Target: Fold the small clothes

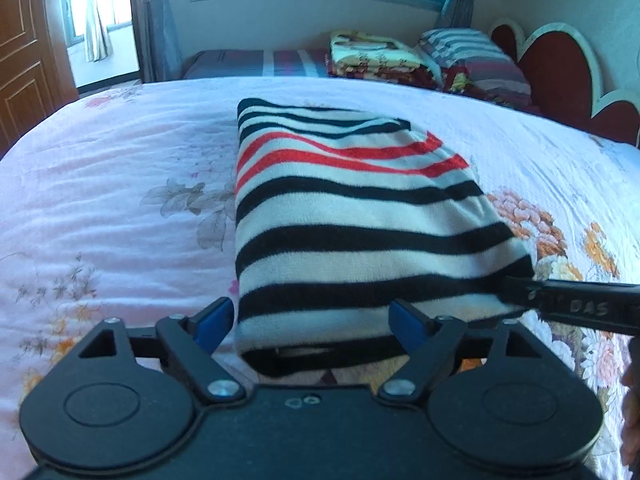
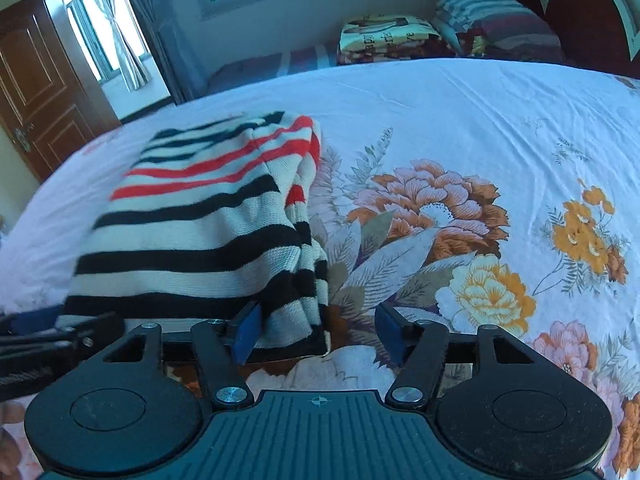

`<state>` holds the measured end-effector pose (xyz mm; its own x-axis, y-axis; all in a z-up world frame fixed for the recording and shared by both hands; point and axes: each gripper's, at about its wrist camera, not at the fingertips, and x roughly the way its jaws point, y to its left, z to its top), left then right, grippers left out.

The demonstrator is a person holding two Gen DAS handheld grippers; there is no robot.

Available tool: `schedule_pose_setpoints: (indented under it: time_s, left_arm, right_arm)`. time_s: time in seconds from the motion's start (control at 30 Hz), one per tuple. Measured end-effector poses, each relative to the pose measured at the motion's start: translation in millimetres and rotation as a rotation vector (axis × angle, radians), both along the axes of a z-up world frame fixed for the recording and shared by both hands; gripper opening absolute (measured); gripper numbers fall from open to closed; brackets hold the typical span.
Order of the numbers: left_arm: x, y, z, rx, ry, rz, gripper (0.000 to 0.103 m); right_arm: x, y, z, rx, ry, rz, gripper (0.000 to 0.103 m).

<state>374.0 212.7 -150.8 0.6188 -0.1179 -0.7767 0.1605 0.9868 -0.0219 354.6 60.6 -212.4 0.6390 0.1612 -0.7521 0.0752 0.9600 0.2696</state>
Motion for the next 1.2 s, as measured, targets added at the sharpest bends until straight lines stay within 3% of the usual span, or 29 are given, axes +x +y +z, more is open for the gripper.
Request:
schedule_pose_setpoints:
  time_s: [0.1, 0.2, 0.37, 0.5, 0.53, 0.63, 0.77, 1.03, 1.2]
  left_arm:
    - [-9, -4, 2, 0.040, 0.009, 0.064, 0.088]
    - [-25, -4, 9, -0.002, -0.025, 0.077, 0.089]
    - [-47, -17, 27, 0.122, -0.004, 0.088, 0.090]
    - [-83, -16, 57, 0.076, -0.067, 0.149, 0.089]
    - [-93, -16, 66, 0.071, -0.085, 0.162, 0.089]
    - [-131, -22, 97, 0.085, -0.161, 0.197, 0.089]
    - [-188, -31, 137, 0.100, -0.240, 0.210, 0.090]
    - [-273, -32, 175, 0.064, -0.235, 0.234, 0.089]
    - [-310, -34, 187, 0.109, -0.259, 0.246, 0.090]
  right_arm:
    - [-11, -2, 8, -0.007, -0.015, 0.020, 0.062]
    - [-20, -5, 13, 0.014, -0.006, 0.039, 0.062]
    - [-45, -12, 29, 0.063, -0.001, 0.088, 0.062]
    - [-80, -17, 50, 0.091, -0.021, 0.159, 0.062]
    - [-91, -19, 56, 0.103, -0.027, 0.172, 0.065]
    - [-129, -22, 81, 0.137, -0.071, 0.218, 0.094]
    - [-188, -23, 120, 0.116, -0.143, 0.281, 0.103]
    - [-285, -37, 182, 0.111, -0.198, 0.200, 0.103]
    - [-333, -30, 210, -0.039, -0.339, 0.128, 0.103]
